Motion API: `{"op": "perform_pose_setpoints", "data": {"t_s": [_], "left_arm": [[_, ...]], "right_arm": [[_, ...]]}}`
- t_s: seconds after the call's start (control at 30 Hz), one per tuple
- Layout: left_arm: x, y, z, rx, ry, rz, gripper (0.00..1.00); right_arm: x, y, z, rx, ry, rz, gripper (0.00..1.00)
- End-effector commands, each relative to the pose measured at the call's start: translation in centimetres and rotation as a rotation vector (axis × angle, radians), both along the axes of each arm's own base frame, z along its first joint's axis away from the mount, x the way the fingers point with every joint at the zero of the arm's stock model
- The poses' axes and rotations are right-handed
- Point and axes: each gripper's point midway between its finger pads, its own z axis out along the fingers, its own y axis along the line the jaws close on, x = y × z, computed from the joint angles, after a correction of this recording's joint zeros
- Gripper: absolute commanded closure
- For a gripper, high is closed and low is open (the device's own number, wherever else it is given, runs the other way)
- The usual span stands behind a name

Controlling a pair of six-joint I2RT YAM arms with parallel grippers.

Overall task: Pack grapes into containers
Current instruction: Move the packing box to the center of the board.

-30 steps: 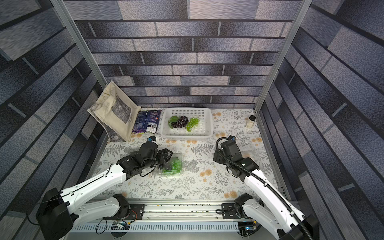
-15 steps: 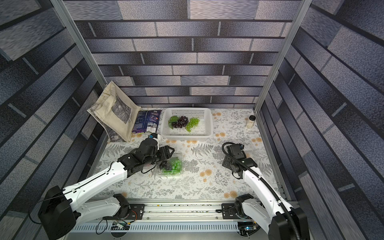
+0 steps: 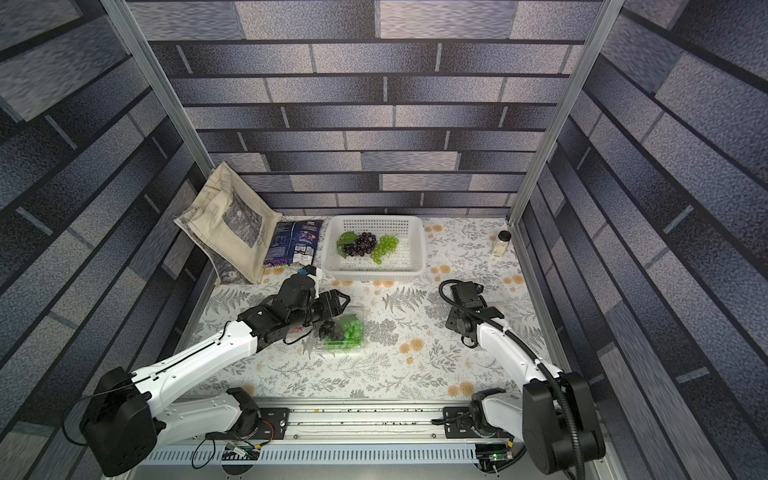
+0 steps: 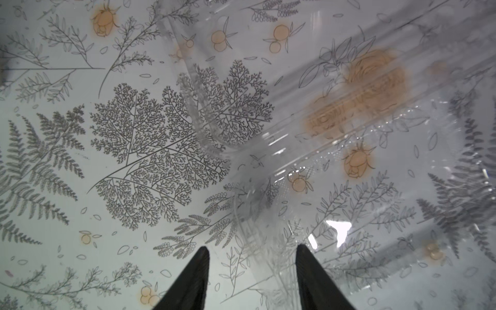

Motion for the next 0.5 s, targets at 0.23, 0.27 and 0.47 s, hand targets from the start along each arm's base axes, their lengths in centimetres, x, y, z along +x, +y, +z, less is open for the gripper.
{"op": "perform_pose_setpoints", "data": {"t_s": [0.23, 0.27, 0.47], "left_arm": [[-0.3, 0.6, -0.3, -0.028, 0.015, 0.018, 0.27], [-0.4, 0.6, -0.4, -0.028, 0.017, 0.018, 0.27], [-0.5, 0.6, -0.5, -0.028, 0.02, 0.02, 0.27]], "right_arm": [[1.5, 1.3, -0.6, 0.05, -0.003, 0.038, 0.72], [1.5, 1.6, -0.6, 0.061, -0.002, 0.045, 0.74], [1.3, 3.4, 1.1, -0.003, -0.039, 0.117, 0.77]]}}
